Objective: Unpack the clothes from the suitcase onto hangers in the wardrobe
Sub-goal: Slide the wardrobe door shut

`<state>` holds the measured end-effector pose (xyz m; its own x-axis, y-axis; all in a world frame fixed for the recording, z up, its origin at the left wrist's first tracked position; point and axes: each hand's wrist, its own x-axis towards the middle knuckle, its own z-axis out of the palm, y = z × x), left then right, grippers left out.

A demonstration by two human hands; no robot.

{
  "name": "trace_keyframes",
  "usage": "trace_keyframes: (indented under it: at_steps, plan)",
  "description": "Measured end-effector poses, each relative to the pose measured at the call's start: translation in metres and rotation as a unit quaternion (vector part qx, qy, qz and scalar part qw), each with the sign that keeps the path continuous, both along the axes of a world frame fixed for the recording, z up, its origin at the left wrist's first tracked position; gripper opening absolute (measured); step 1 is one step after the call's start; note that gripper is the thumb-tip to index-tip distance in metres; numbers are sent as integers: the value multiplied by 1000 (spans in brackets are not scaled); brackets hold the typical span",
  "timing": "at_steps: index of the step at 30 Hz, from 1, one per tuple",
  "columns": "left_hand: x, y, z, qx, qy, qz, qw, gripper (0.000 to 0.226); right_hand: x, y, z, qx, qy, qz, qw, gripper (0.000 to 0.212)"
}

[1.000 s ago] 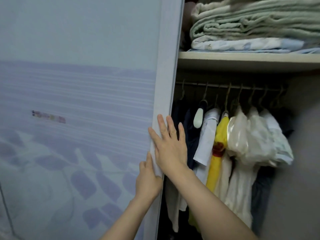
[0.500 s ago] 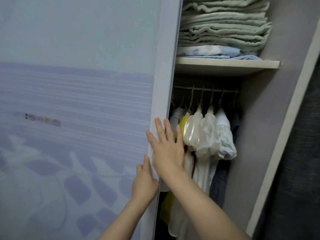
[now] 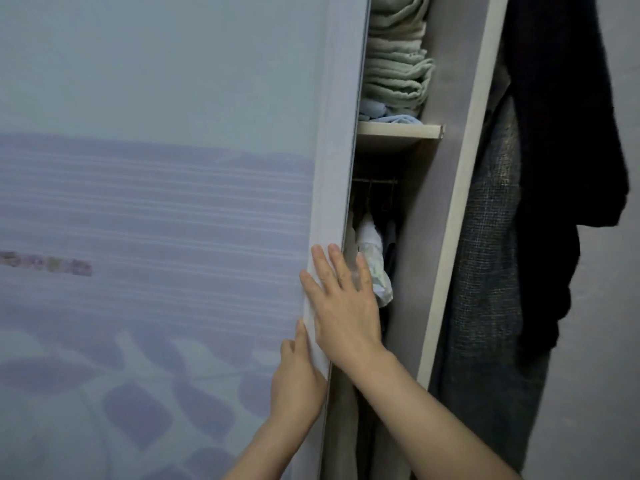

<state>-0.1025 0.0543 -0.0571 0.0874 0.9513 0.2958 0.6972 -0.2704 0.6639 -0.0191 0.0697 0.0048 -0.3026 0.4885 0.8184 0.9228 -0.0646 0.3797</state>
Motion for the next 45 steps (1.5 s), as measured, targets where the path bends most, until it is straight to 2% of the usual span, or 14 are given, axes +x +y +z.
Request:
trace_keyframes:
  at_steps: [6,10,15,22,28,30,34,37,39,42,45]
  plan:
    - [28,-12,0,-4,-28,-57,998,70,26,-12,0,-5,-1,-40,999,49]
    - [43,-18,2,-14,-17,-89,996,71,44,-21,-3,-2,2,-59,998,39]
    - [59,-22,5,-17,10,-129,991,69,60,-32,-3,14,7,-90,996,36]
    - [77,-27,6,-29,5,-174,984,72,82,-44,-3,26,3,-115,993,30]
    - [77,-29,7,-31,1,-172,985,74,80,-47,-3,13,5,-134,991,33]
    - [77,-30,8,-30,1,-174,984,76,81,-47,-4,12,9,-138,990,44]
    - [75,-24,6,-37,-4,-201,979,79,80,-50,-2,9,24,-126,992,51]
    - [64,-17,5,-49,-35,-254,965,83,76,-48,-6,12,56,-125,991,43]
    - [49,-12,1,-60,-61,-268,960,78,71,-47,-14,23,93,-103,990,34]
    - [10,-5,-10,-72,-103,-218,968,71,52,-41,-30,34,141,-20,989,49]
    - [-45,2,-25,-72,-116,-141,981,63,12,-29,-51,7,151,55,987,53]
